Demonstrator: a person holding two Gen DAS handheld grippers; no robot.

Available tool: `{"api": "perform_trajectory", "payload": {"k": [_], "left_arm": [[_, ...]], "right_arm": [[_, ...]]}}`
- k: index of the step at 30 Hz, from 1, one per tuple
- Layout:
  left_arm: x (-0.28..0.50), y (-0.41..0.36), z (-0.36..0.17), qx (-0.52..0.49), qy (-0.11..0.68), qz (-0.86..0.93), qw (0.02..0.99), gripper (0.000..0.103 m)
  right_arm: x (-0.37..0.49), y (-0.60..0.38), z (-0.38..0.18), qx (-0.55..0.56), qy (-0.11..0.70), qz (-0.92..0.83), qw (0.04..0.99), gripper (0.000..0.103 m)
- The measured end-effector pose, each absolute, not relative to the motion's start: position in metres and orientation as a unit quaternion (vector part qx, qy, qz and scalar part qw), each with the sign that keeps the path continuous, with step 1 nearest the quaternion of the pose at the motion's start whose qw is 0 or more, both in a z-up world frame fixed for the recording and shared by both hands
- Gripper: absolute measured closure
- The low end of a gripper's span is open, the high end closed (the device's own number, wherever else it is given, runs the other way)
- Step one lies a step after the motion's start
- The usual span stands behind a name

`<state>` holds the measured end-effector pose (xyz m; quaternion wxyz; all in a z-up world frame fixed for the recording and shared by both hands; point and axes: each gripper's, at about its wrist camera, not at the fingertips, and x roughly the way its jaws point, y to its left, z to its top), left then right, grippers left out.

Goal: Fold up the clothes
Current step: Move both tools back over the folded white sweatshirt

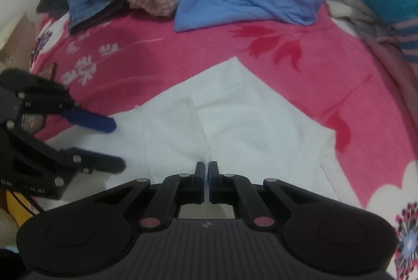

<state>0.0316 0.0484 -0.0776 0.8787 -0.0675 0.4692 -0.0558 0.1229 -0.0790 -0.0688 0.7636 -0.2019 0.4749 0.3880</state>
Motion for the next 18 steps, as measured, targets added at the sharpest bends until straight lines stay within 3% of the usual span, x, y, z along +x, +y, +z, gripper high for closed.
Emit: {"api": "perform_trajectory", "payload": {"k": [8,13,18], "left_arm": [[0.033,0.042,-0.078,-0.043,0.473,-0.048,0.879,0.058],[0.035,0.037,-0.072,-0.027,0.457,-0.054,0.887,0.058],[0.043,0.024,-0.072,-0.015,0.449,-0.076,0.89,0.058]], "right_arm": [[0.129,-0.086,-0.078,-0.179,0.487,0.348,0.781,0.095],[0.142,-0.15,-0.05,-0.075,0.498,0.267,0.822,0.092],[0.126,-0.202,-0.042,-0.095,0.528,0.268,0.8,0.092]]}}
